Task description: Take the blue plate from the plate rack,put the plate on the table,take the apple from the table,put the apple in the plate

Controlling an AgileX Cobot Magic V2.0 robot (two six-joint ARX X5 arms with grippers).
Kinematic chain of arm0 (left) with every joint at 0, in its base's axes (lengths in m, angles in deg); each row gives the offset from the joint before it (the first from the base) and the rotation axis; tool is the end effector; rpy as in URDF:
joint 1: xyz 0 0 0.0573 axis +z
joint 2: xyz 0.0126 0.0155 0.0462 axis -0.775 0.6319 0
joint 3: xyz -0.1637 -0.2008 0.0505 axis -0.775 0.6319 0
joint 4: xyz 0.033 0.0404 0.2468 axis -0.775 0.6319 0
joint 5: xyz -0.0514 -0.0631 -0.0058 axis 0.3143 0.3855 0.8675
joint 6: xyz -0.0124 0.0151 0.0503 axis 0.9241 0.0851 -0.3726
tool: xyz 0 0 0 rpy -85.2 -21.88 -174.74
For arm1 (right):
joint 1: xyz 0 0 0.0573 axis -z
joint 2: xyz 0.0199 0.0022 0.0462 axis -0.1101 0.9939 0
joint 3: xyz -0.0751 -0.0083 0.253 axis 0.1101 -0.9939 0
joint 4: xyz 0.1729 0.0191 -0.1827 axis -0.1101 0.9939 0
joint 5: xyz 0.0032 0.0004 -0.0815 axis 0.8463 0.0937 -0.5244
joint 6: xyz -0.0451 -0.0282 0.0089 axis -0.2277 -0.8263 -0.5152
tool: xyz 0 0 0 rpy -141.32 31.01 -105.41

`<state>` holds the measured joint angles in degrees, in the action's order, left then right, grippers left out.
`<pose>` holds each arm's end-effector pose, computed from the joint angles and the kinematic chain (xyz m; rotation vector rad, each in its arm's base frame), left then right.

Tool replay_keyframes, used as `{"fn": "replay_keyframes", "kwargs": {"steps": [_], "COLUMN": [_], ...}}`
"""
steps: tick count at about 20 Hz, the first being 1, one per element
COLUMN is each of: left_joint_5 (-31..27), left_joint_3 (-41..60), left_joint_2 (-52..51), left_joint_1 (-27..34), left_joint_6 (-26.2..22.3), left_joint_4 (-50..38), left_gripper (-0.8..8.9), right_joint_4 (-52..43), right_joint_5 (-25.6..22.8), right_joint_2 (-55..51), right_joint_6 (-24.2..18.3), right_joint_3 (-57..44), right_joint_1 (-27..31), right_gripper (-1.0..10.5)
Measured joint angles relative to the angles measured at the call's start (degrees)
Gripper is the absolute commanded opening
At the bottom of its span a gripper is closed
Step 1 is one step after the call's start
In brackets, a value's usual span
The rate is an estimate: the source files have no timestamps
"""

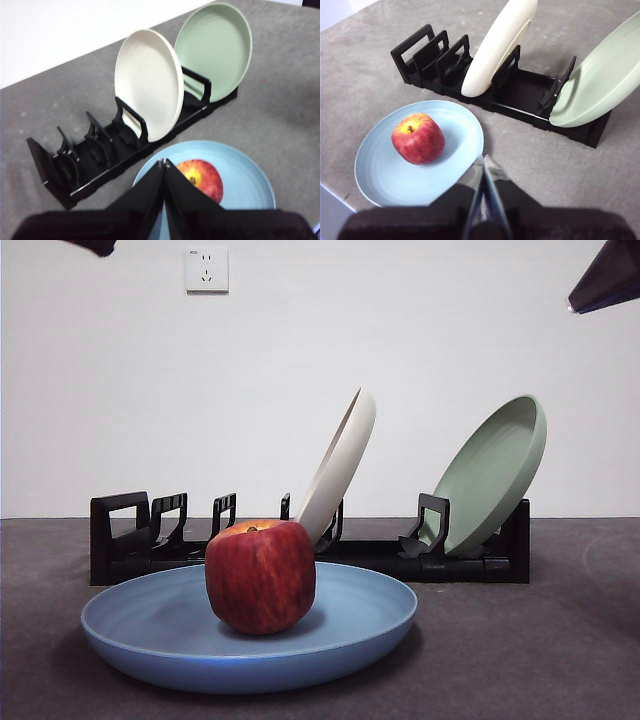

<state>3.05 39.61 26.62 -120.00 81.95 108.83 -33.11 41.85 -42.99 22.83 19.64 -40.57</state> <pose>0.0664 -0.1244 0.2784 0.2201 0.2945 -0.5074 0.0867 0.0846 0.2655 -0.0681 0.4495 0.5815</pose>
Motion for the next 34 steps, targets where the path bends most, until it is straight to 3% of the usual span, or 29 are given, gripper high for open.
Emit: {"fn": "replay_keyframes", "kwargs": {"steps": [4,11,15,18,24,34], "left_joint_5": [3.4,24.3,29.2,31.8,34.2,35.0], "left_joint_3": [0.0,3.6,15.2,23.5,31.8,34.7], "left_joint_2": [-6.3,-16.9,-23.5,-27.5,-32.5,-37.4], "left_joint_1": [6.5,38.9,54.2,61.5,67.2,68.4], "left_joint_6": [0.0,0.0,0.0,0.0,-0.3,-1.3], "left_joint_4": [0.2,-3.0,-12.2,-14.6,-14.4,-12.2], "left_gripper": [-0.03,-0.03,-0.03,-0.03,-0.03,-0.03], "right_joint_4": [0.4,0.9,0.9,0.9,0.9,0.9], "right_joint_5": [0.0,0.0,0.0,0.0,0.0,0.0], "right_joint_2": [0.0,0.0,0.0,0.0,0.0,0.0], "right_joint_6": [0.0,0.0,0.0,0.0,0.0,0.0], "right_joint_3": [0.0,0.0,0.0,0.0,0.0,0.0], "right_joint_1": [0.0,0.0,0.0,0.0,0.0,0.0], "right_gripper": [-0.1,-0.1,-0.1,-0.1,-0.1,-0.1]}}
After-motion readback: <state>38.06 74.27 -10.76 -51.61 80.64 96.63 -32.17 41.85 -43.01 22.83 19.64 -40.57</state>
